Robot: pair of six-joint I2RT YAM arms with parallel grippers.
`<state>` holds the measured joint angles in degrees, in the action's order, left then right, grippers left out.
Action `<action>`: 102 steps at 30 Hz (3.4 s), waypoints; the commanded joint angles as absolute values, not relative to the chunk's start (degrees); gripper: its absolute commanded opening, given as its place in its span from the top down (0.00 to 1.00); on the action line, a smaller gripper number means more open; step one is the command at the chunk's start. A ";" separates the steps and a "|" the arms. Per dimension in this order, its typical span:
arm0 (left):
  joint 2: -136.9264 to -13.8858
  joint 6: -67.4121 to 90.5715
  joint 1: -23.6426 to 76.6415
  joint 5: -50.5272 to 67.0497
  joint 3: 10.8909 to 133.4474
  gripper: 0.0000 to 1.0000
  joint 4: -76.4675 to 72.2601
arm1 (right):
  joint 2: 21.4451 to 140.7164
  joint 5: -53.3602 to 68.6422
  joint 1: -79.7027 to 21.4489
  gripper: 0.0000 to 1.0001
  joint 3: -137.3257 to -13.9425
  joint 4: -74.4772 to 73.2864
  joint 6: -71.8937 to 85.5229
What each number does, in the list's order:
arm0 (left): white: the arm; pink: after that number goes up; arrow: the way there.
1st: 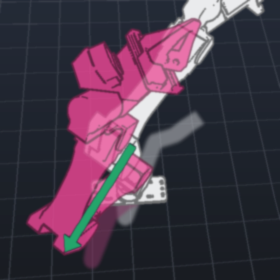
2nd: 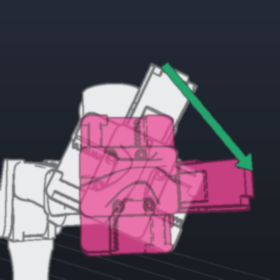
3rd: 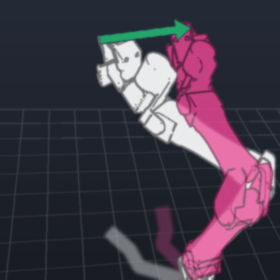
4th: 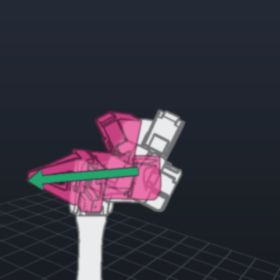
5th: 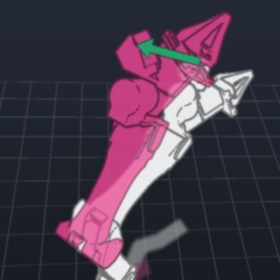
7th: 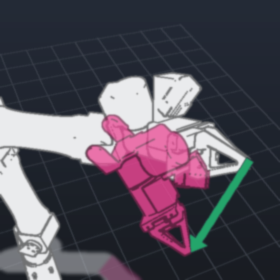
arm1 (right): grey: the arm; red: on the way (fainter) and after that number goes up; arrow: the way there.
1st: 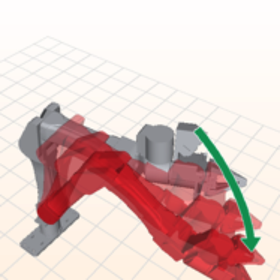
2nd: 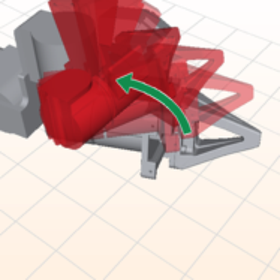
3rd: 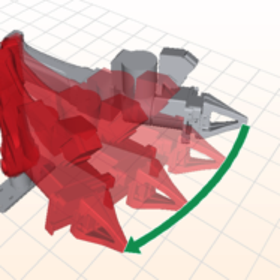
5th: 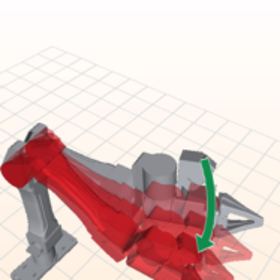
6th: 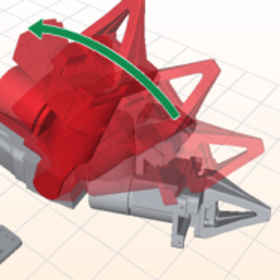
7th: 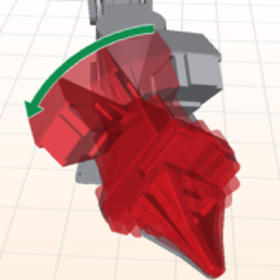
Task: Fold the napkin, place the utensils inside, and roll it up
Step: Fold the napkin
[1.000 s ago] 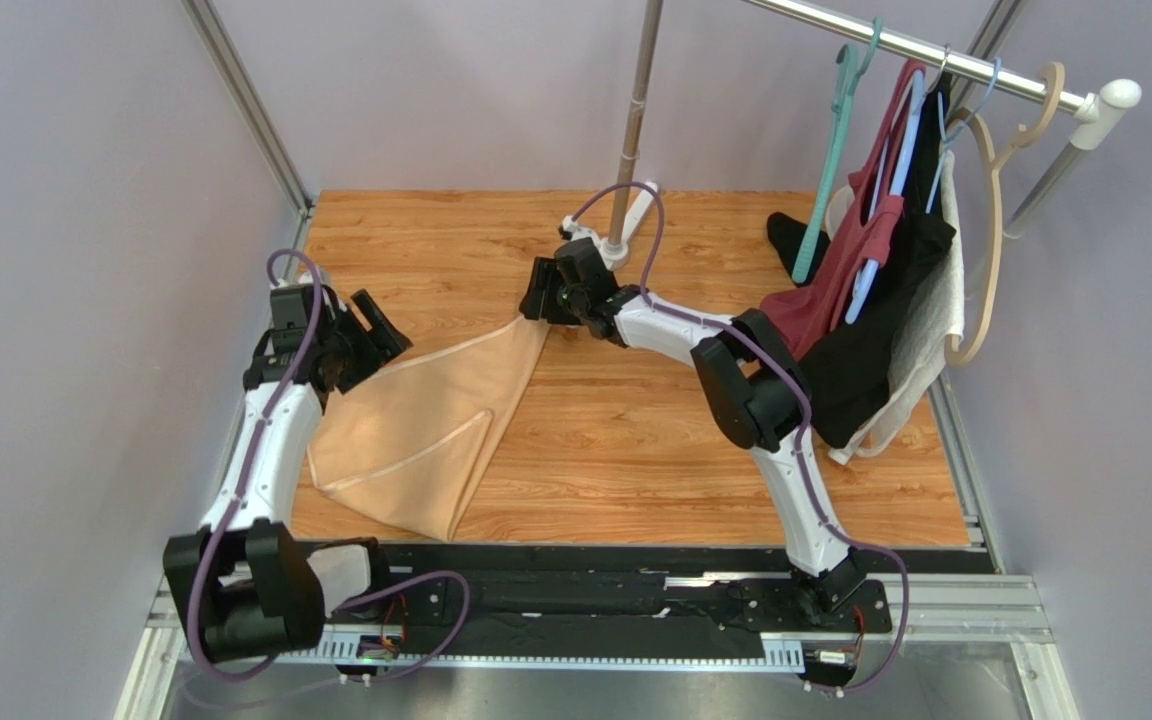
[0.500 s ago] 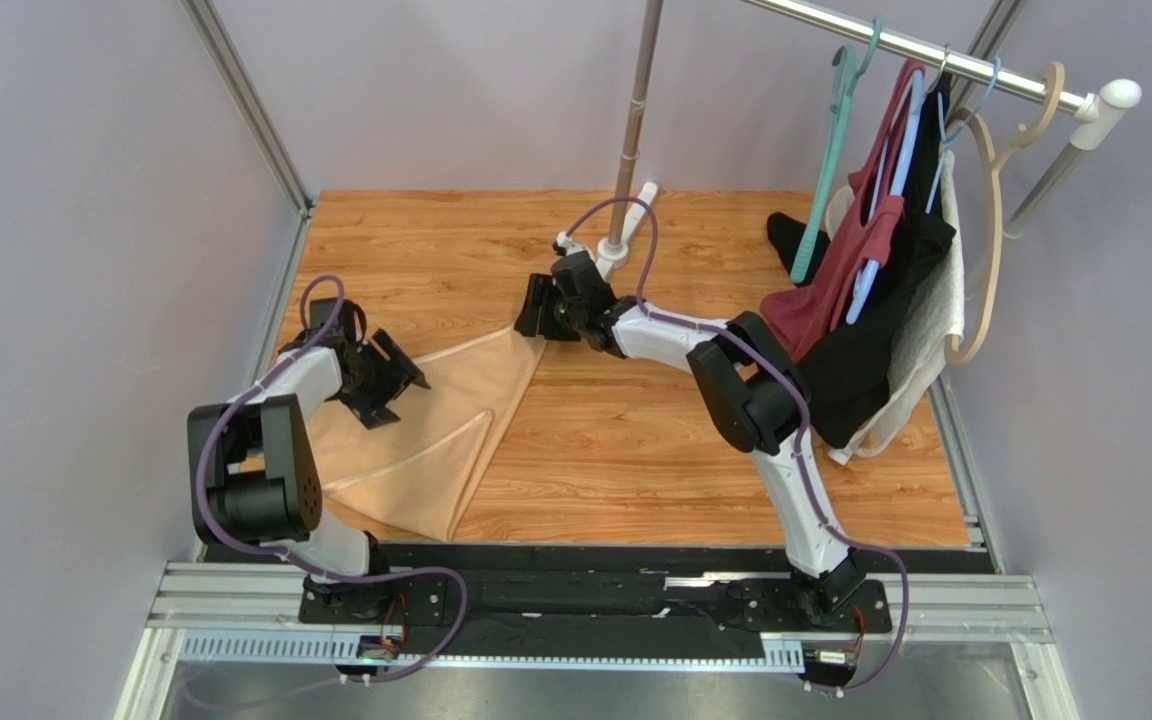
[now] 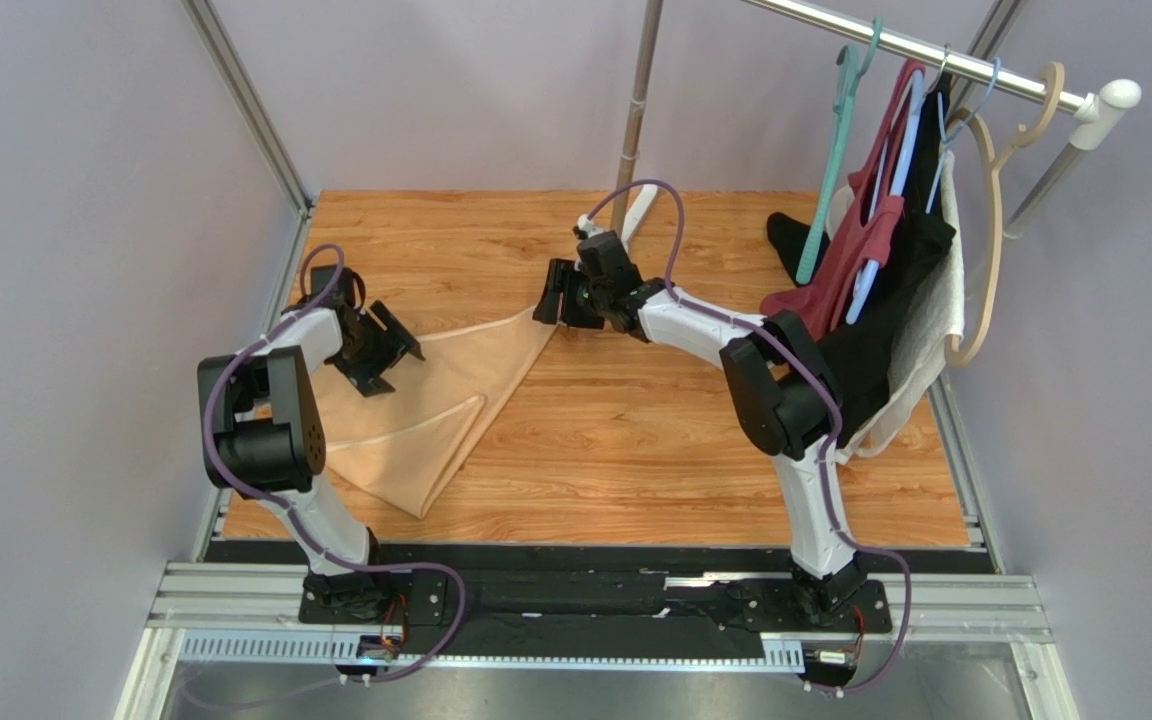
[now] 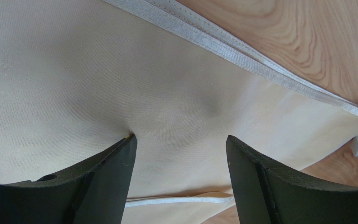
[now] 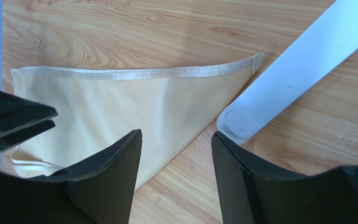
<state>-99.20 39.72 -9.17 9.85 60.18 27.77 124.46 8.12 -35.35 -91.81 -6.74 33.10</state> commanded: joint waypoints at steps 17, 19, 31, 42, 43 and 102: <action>-100.11 35.86 -14.15 8.44 63.63 0.20 29.00 | 127.96 13.88 -33.66 0.39 -99.57 -6.25 34.01; -99.24 35.51 -14.06 8.88 64.16 0.20 29.35 | 129.98 14.94 -33.66 0.39 -101.07 -3.96 34.71; -88.61 30.94 -9.06 6.33 67.94 0.19 30.94 | 141.94 8.18 -33.66 0.40 -114.34 -7.03 36.30; -83.06 31.02 -8.61 8.96 67.85 0.19 30.41 | 145.19 5.10 -31.73 0.42 -116.20 -7.56 40.43; -82.80 31.03 -8.61 9.14 67.85 0.19 30.41 | 145.28 5.10 -31.55 0.42 -115.93 -7.47 40.69; -80.51 32.96 -8.61 15.82 66.27 0.19 28.39 | 149.15 8.61 -30.85 0.76 -118.39 -12.39 46.41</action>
<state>-82.61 32.27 -8.51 14.83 66.37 30.17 146.67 10.13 -30.98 -117.67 -7.27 46.11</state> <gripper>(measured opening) 0.808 0.272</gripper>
